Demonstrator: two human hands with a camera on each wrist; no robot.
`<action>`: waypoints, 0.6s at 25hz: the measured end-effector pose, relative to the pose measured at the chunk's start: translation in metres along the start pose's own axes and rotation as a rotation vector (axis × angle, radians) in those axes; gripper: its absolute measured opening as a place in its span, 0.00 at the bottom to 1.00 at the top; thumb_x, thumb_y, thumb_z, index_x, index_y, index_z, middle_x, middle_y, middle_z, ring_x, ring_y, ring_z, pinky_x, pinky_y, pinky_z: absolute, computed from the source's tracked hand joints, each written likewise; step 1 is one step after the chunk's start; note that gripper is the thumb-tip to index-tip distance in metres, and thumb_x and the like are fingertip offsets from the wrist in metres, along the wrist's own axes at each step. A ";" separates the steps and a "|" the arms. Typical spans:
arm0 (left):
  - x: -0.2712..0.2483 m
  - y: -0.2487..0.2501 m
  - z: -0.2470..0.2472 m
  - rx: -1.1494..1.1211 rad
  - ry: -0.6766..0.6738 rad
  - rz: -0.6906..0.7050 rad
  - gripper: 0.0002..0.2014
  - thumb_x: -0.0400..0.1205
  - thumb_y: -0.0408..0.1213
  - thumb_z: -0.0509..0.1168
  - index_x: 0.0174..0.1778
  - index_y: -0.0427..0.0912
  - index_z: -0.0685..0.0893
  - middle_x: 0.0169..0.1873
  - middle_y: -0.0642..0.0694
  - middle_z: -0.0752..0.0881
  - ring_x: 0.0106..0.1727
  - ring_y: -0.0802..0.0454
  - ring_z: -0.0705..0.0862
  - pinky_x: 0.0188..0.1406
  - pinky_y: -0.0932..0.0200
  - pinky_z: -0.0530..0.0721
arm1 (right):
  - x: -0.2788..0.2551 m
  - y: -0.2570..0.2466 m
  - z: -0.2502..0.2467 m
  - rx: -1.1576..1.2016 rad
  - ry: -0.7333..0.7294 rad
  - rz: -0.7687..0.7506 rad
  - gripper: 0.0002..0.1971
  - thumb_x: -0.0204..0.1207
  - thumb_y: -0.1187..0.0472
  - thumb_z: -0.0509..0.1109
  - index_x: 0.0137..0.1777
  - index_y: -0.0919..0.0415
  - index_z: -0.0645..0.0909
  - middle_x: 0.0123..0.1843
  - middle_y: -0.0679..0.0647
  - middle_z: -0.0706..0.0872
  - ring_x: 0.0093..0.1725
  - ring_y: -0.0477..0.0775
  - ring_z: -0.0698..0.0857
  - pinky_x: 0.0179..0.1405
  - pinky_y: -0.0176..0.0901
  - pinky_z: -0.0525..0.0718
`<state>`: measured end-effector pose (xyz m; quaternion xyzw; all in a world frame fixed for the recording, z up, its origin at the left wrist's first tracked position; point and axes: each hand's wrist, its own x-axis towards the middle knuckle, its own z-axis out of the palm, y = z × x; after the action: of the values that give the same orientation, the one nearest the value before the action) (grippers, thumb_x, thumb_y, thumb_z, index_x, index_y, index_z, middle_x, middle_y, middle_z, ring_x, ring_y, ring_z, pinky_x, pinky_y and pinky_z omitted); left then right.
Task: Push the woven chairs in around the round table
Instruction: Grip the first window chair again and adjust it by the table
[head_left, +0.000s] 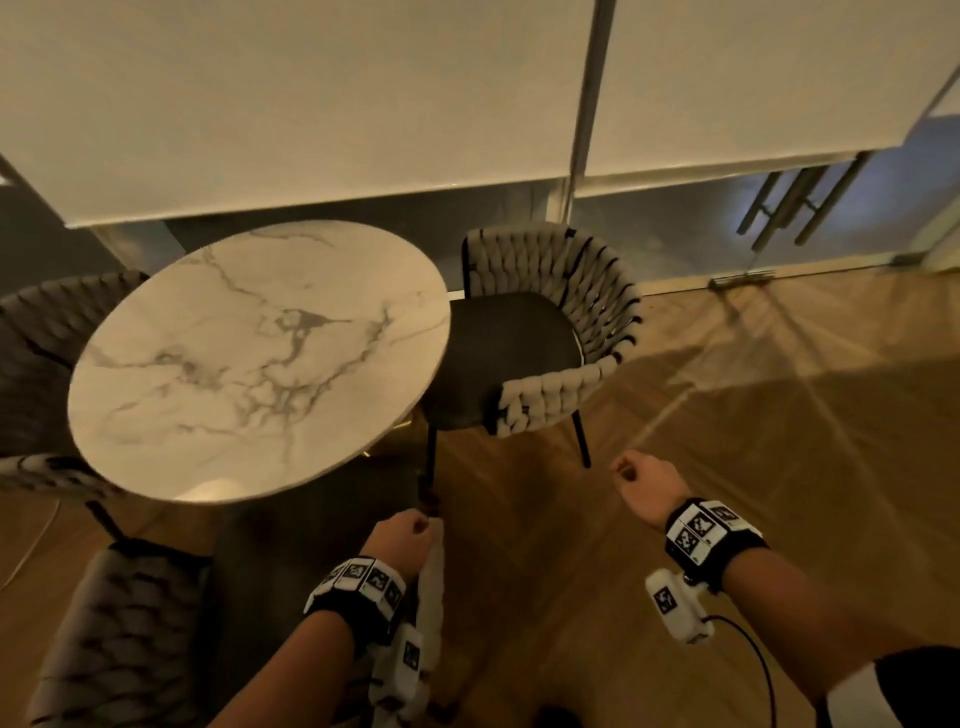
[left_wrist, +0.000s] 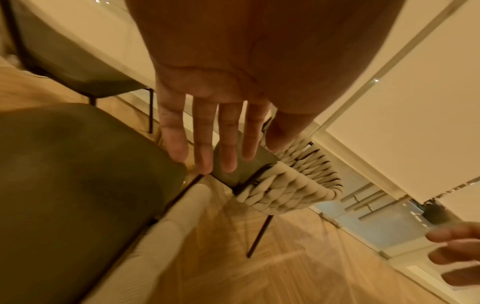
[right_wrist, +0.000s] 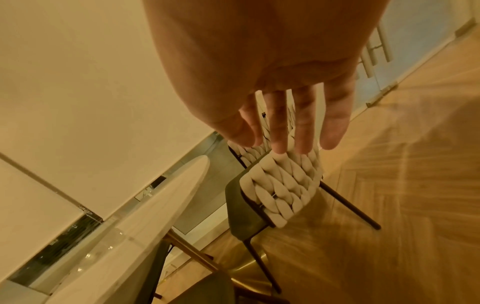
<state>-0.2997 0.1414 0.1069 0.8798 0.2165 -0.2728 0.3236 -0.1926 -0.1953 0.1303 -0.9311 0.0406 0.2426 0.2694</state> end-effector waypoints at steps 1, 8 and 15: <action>0.008 0.016 0.003 -0.018 -0.002 0.000 0.09 0.84 0.48 0.60 0.53 0.52 0.83 0.48 0.51 0.85 0.48 0.55 0.83 0.51 0.56 0.82 | 0.009 0.003 -0.012 -0.022 -0.002 0.001 0.07 0.78 0.57 0.66 0.54 0.49 0.80 0.48 0.49 0.85 0.46 0.53 0.84 0.47 0.46 0.83; 0.067 0.081 0.017 -0.128 -0.018 -0.052 0.12 0.83 0.47 0.61 0.59 0.51 0.83 0.54 0.48 0.86 0.52 0.51 0.86 0.55 0.52 0.87 | 0.071 -0.006 -0.037 -0.180 -0.080 0.020 0.16 0.76 0.52 0.66 0.63 0.51 0.75 0.60 0.54 0.86 0.52 0.56 0.84 0.50 0.48 0.84; 0.184 0.120 0.007 -0.200 -0.044 -0.113 0.16 0.84 0.46 0.57 0.63 0.46 0.82 0.58 0.43 0.86 0.55 0.45 0.86 0.56 0.51 0.85 | 0.178 -0.052 -0.053 -0.338 -0.086 0.074 0.30 0.78 0.51 0.64 0.81 0.52 0.64 0.76 0.61 0.74 0.71 0.65 0.77 0.69 0.57 0.80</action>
<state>-0.0959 0.0908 0.0424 0.8232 0.2848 -0.2870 0.3986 -0.0027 -0.1689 0.1098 -0.9497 0.0218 0.2954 0.1016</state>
